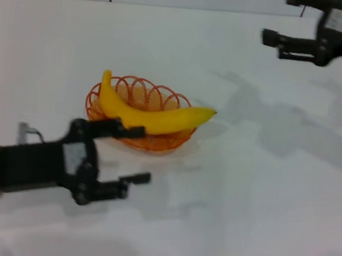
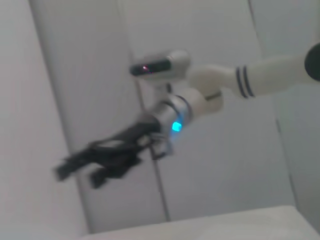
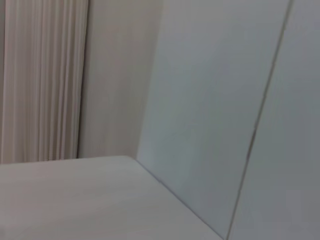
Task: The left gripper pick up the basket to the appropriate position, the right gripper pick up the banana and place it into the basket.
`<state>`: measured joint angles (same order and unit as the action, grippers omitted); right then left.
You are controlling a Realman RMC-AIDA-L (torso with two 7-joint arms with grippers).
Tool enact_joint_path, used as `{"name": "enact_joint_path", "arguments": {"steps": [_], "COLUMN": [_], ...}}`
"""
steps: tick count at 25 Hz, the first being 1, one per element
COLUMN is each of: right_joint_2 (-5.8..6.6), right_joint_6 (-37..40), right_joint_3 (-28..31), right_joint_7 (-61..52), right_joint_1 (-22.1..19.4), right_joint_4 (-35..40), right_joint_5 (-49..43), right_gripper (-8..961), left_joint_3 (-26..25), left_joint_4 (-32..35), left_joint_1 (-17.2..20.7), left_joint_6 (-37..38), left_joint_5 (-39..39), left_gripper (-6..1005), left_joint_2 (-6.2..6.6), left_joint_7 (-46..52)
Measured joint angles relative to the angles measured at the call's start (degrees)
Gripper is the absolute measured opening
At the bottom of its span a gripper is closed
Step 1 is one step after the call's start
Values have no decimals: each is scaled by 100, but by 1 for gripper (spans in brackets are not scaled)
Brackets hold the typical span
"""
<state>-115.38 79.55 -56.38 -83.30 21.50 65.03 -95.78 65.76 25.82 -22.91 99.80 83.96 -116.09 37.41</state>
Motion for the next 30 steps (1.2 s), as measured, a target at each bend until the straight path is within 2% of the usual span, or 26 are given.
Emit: {"name": "enact_joint_path", "arguments": {"steps": [3, 7, 9, 11, 16, 18, 25, 30], "right_joint_2": [119, 290, 341, 342, 242, 205, 150, 141], "right_joint_6": [297, 349, 380, 443, 651, 667, 768, 830], "right_joint_3": [306, 301, 264, 253, 237, 209, 35, 17], "right_joint_7": [282, 437, 457, 454, 225, 73, -313, -431], "right_joint_1": [29, 52, 62, 99, 313, 393, 493, 499], "right_joint_4": [-402, -799, -870, -887, -903, -905, -907, -861], "right_joint_5": [-4, -43, -213, -510, -1457, -1723, -2002, -2051], "right_gripper": [880, 880, 880, 880, 879, 879, 879, 879], "left_joint_3": [-298, -470, -943, -1287, -2447, -2704, -2909, -2989], "left_joint_4": [720, 1447, 2031, 2199, 2600, 2695, 3082, 3119], "left_joint_1": [408, 771, 1042, 1095, 1038, 1002, 877, 858], "left_joint_6": [120, 208, 451, 607, 1062, 1106, 1116, 1112], "left_joint_5": [29, 81, 365, 585, 1431, 1628, 2192, 2262], "left_gripper": [661, 661, 661, 661, 661, 661, 662, 662], "left_joint_2": [91, 192, 269, 277, 309, 327, 353, 340], "left_joint_7": [667, 1329, 1803, 1969, 2505, 2634, 3090, 3109]}}
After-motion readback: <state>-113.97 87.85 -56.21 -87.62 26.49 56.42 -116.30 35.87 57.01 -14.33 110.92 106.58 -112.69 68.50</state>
